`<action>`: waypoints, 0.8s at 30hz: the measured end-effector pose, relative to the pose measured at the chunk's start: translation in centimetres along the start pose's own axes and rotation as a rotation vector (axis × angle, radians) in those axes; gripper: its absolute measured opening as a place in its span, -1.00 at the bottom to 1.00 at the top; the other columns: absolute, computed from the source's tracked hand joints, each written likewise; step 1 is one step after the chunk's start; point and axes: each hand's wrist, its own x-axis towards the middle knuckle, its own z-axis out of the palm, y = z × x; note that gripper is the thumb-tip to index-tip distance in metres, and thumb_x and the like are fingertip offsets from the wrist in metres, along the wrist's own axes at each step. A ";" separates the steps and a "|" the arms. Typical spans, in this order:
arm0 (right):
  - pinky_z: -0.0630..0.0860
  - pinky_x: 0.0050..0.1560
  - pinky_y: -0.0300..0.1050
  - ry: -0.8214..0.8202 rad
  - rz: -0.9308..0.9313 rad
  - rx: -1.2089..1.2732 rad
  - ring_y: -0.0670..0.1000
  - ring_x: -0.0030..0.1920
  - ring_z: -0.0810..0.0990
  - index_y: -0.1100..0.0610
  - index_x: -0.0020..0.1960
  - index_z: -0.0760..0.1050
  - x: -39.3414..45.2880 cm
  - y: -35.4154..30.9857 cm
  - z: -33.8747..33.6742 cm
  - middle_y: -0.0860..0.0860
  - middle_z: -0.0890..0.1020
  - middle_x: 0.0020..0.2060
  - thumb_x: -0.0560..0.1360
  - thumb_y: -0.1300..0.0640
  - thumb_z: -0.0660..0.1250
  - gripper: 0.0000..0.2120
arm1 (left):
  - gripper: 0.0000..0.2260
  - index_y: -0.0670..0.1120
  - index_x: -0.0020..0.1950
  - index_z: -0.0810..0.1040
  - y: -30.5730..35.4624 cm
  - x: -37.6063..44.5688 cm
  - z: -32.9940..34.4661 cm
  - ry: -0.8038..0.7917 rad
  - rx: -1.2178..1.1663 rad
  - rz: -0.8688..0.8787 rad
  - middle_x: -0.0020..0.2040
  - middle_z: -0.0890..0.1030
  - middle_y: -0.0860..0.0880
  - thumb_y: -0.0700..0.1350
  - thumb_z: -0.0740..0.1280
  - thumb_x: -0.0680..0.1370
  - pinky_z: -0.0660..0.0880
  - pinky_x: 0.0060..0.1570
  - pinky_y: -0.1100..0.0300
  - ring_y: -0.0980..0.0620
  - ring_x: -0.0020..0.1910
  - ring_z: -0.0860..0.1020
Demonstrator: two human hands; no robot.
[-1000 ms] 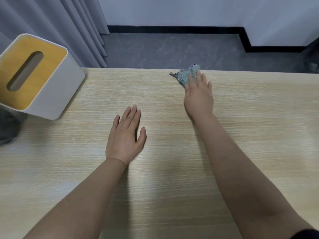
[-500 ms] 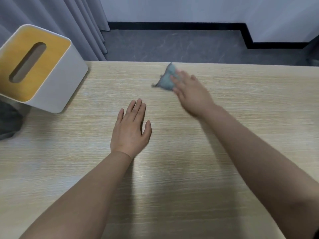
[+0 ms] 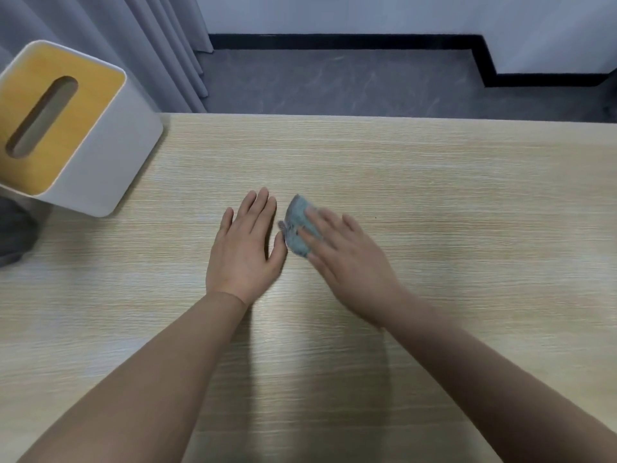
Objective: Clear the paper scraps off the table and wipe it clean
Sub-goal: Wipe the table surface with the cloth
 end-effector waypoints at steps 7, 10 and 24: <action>-0.08 0.47 -0.01 -0.018 0.065 0.032 0.07 0.51 0.07 0.06 0.50 0.15 3.8 5.8 -1.7 0.02 0.13 0.51 0.64 -0.02 -0.04 -0.55 | -0.47 -0.07 0.51 0.19 -0.1 0.1 0.1 0.015 -0.003 -0.001 0.53 0.12 0.04 0.06 0.03 0.56 -0.11 0.48 0.14 0.13 0.51 0.01; -0.11 0.49 -0.03 0.043 0.297 0.054 0.05 0.52 0.00 0.07 0.51 0.12 5.9 8.2 -1.8 0.02 0.07 0.53 0.65 0.01 -0.05 -0.56 | -0.48 -0.07 0.50 0.20 -0.1 0.0 0.1 0.025 -0.020 -0.002 0.53 0.13 0.04 0.06 0.03 0.56 -0.12 0.48 0.14 0.12 0.51 0.01; 0.13 0.42 0.03 -0.045 0.001 0.107 0.08 0.44 0.28 0.03 0.40 0.36 -9.8 -7.6 1.8 0.05 0.32 0.44 0.59 -0.01 0.05 -0.59 | -0.51 -0.14 0.52 0.13 0.1 -0.2 -0.4 -0.029 0.026 0.039 0.55 0.09 -0.05 0.01 0.05 0.62 -0.12 0.48 0.03 0.02 0.53 -0.01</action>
